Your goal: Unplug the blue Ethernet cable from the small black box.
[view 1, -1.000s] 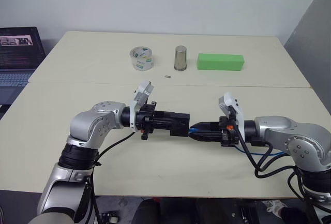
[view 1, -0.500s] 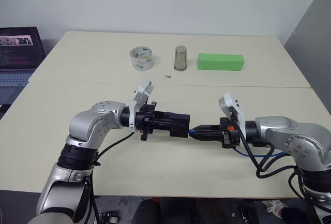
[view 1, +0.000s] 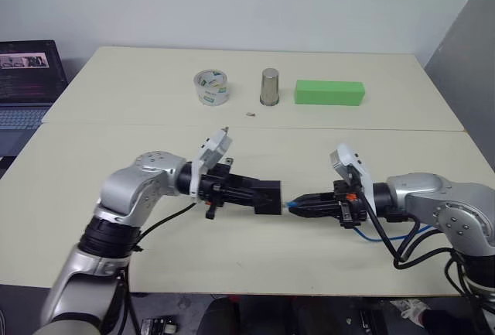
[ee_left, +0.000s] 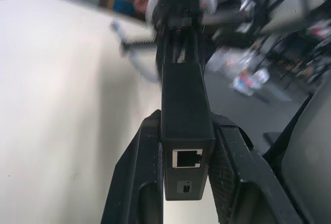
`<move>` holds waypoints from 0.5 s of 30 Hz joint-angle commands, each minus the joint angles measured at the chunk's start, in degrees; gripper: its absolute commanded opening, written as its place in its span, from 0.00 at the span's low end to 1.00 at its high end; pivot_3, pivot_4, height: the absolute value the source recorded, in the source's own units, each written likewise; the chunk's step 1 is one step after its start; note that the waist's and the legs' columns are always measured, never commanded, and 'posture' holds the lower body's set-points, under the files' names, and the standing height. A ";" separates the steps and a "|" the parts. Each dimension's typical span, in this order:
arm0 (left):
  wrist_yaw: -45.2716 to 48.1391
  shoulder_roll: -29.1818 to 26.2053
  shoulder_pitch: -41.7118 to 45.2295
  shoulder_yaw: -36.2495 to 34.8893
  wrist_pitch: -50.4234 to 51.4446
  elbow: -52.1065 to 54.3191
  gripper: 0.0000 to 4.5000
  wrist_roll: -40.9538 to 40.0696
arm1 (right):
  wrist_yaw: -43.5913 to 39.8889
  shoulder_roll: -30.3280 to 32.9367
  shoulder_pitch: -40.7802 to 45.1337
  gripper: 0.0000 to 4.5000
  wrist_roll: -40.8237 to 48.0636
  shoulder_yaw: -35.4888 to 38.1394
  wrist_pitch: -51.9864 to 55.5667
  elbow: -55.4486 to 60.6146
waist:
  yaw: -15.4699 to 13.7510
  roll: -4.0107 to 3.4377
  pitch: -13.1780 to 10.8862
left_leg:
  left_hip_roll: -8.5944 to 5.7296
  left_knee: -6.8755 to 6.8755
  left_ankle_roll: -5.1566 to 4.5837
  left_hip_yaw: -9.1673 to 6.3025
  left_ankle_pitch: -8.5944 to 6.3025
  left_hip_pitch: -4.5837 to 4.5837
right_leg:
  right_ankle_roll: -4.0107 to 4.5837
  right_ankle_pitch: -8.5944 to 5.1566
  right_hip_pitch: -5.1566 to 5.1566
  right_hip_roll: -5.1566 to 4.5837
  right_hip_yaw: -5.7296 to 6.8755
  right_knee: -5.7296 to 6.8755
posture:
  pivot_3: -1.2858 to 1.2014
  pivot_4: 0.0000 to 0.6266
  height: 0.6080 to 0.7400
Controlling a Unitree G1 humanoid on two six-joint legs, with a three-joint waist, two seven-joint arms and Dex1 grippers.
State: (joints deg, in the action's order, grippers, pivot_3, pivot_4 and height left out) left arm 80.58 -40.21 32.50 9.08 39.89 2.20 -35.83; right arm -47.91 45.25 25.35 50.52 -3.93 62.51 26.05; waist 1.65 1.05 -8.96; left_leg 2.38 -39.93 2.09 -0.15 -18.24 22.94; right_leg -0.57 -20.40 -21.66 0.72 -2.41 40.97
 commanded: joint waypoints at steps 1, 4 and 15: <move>0.59 0.06 0.15 -1.03 -1.68 0.51 0.18 0.34 | -0.86 -0.09 0.16 0.00 -0.73 0.60 -2.05 0.78 | -0.01 0.00 0.00 | 0.00 0.00 0.00 -0.01 0.00 0.01 | 0.00 0.00 -0.01 0.00 0.01 0.00 | 0.52 0.24 1.00; 0.32 0.57 0.27 -1.08 -1.57 0.67 0.18 0.20 | -0.77 -1.17 0.34 0.00 -0.23 0.04 -2.12 1.82 | -0.01 0.01 0.00 | -0.01 -0.01 0.00 -0.01 0.00 0.04 | 0.00 0.00 0.00 -0.01 0.01 -0.03 | 0.52 0.24 1.00; -4.22 1.34 -0.77 -1.95 -7.29 -2.83 0.18 5.58 | 18.65 -10.76 9.00 0.00 -27.92 -5.78 -20.13 -20.72 | 0.18 -0.01 -0.01 | 0.00 -0.02 0.04 0.09 0.02 -0.05 | 0.00 0.00 -0.04 0.01 -0.08 0.07 | 0.52 0.24 1.00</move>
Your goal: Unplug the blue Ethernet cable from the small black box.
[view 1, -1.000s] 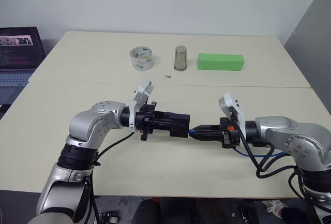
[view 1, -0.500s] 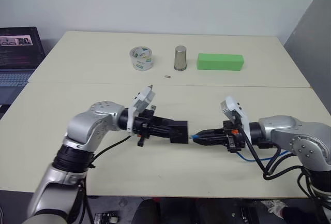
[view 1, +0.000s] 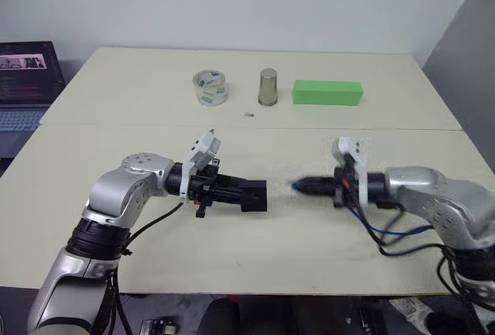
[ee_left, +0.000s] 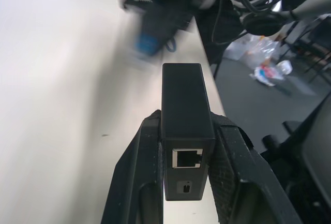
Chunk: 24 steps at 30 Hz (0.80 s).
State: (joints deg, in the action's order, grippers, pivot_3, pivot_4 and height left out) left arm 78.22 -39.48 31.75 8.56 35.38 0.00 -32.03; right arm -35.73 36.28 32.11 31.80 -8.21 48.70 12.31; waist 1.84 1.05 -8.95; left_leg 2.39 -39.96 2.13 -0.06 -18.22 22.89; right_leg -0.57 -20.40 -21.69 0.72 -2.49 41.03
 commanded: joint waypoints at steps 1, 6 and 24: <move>-2.58 1.05 -0.11 -1.45 -3.42 -0.90 0.18 2.29 | 8.08 -3.00 2.87 0.00 -11.67 -1.80 -8.44 -9.99 | -0.04 -0.02 -0.01 | -0.02 0.02 0.11 0.00 0.06 0.06 | 0.00 0.00 -0.04 -0.01 0.01 0.00 | 0.52 0.24 1.00; -7.39 3.57 -1.63 -1.49 -7.79 -1.72 0.18 5.66 | 15.77 -9.34 6.21 0.19 -21.02 -2.15 -16.93 -28.22 | -0.09 -0.01 -0.01 | 0.00 0.09 0.17 0.14 0.09 0.25 | 0.00 0.00 -0.26 -0.04 -0.04 -0.07 | 0.52 0.24 1.00; -47.53 13.42 3.64 -12.82 -43.91 -36.30 0.18 24.73 | -4.98 -2.67 -2.79 0.83 -1.20 2.72 -1.37 12.93 | -0.21 0.03 0.02 | 0.06 0.01 0.16 0.04 0.09 0.48 | 0.00 0.00 -0.49 -0.03 0.09 0.09 | 0.52 0.24 1.00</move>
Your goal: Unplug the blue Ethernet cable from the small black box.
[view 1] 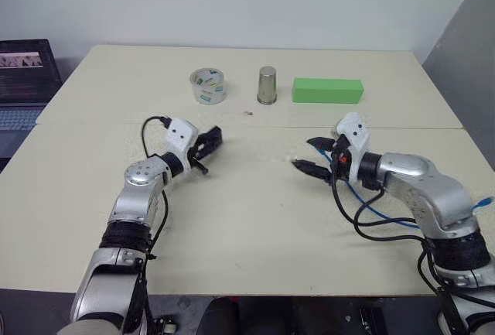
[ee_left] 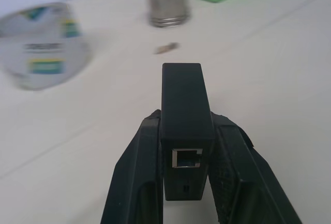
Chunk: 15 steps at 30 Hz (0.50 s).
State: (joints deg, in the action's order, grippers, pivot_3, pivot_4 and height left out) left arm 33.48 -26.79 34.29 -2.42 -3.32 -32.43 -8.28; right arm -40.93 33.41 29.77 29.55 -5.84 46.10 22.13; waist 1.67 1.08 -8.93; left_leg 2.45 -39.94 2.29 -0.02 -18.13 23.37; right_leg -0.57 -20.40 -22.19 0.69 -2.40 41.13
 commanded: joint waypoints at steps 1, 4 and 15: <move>-3.35 1.08 1.29 -2.17 -5.88 -5.35 0.18 1.00 | 0.37 0.05 -0.61 0.83 0.93 0.05 1.35 3.38 | -0.04 0.01 0.00 | -0.03 -0.03 0.00 0.01 0.00 0.00 | 0.00 0.00 0.00 -0.02 0.00 0.00 | 0.52 0.24 1.00; -3.98 2.32 1.29 -3.61 -5.47 -8.59 0.34 -0.39 | 1.02 -0.27 -1.19 0.84 0.31 -0.76 1.56 3.81 | -0.16 0.05 0.03 | -0.09 -0.07 0.00 0.00 0.00 0.01 | 0.00 0.00 0.01 -0.10 0.01 0.02 | 0.52 0.24 1.00; -1.40 0.31 -4.78 -4.27 0.96 1.06 0.77 -1.55 | 6.83 -0.58 -5.57 0.84 -0.52 1.28 3.47 6.63 | 0.02 0.04 0.03 | -0.08 -0.06 0.01 -0.01 0.01 0.02 | 0.00 0.00 0.00 -0.10 0.03 0.04 | 0.52 0.24 1.00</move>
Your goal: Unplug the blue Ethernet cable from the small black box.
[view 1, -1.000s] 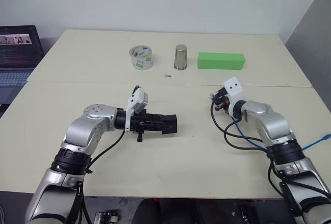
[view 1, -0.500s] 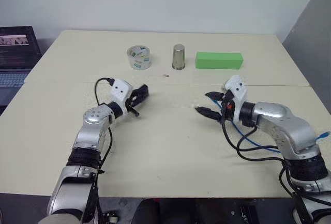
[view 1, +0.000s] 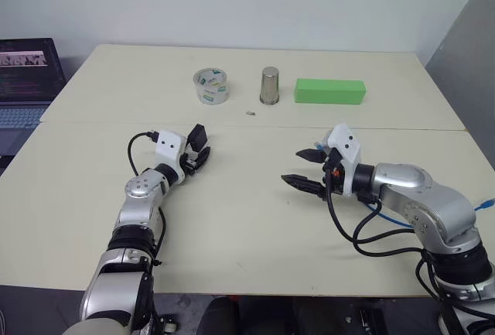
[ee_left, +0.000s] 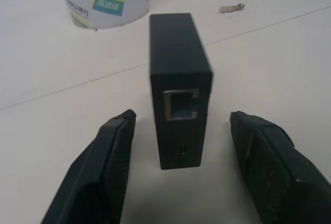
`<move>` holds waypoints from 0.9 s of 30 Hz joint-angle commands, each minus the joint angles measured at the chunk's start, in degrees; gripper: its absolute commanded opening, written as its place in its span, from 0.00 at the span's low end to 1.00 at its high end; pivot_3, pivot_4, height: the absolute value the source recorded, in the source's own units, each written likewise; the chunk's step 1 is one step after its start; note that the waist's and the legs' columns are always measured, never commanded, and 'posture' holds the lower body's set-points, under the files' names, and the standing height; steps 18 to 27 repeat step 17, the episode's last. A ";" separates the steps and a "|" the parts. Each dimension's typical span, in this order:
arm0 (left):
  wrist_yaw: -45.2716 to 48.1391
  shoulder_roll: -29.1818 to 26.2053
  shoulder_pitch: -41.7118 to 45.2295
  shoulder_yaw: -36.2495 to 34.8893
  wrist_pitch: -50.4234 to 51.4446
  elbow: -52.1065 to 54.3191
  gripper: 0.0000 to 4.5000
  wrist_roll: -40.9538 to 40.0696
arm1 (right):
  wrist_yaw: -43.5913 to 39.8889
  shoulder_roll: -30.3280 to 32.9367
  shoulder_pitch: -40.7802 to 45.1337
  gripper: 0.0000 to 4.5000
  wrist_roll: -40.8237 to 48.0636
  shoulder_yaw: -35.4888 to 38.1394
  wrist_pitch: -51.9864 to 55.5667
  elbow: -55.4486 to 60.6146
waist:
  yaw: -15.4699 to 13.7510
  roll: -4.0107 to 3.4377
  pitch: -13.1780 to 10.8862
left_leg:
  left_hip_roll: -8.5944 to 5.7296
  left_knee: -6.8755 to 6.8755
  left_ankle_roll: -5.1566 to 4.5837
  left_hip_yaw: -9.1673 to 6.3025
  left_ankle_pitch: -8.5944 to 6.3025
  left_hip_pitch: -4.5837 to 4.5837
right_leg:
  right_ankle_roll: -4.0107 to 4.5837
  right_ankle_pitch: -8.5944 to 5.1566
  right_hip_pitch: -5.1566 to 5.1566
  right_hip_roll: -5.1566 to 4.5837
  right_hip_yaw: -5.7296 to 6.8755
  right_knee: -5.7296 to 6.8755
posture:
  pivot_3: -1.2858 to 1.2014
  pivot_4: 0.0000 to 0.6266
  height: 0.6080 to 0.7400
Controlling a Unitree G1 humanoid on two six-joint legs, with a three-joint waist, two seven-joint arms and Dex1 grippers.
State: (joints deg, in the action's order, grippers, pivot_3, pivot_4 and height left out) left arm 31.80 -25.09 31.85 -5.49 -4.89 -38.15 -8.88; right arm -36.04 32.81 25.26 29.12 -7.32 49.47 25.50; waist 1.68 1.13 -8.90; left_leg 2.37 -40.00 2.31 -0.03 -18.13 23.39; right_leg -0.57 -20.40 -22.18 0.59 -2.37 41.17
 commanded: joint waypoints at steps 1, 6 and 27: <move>-0.09 -2.22 -3.72 -1.14 4.49 10.20 0.77 -0.53 | 2.64 0.14 -2.02 0.84 -0.11 3.65 0.09 3.77 | 0.00 0.00 0.00 | 0.00 0.00 0.00 0.01 0.00 0.00 | 0.00 0.00 0.00 0.00 0.00 0.00 | 0.52 0.24 1.00; 2.34 -7.37 -8.83 -1.53 14.65 26.58 0.77 -1.75 | 4.32 1.76 -6.92 0.84 0.52 9.60 0.33 5.99 | -0.02 0.00 0.00 | 0.02 0.03 0.00 -0.03 0.00 0.01 | 0.00 0.00 0.00 0.00 0.01 0.00 | 0.52 0.24 1.00; 9.93 -14.57 -8.77 -4.70 27.22 37.59 0.77 -9.23 | 3.46 6.58 -11.97 0.84 -0.28 17.58 -1.66 4.06 | -0.13 0.00 0.01 | -0.02 0.01 0.00 0.00 0.00 -0.04 | 0.00 0.00 0.07 0.03 -0.04 0.01 | 0.52 0.24 1.00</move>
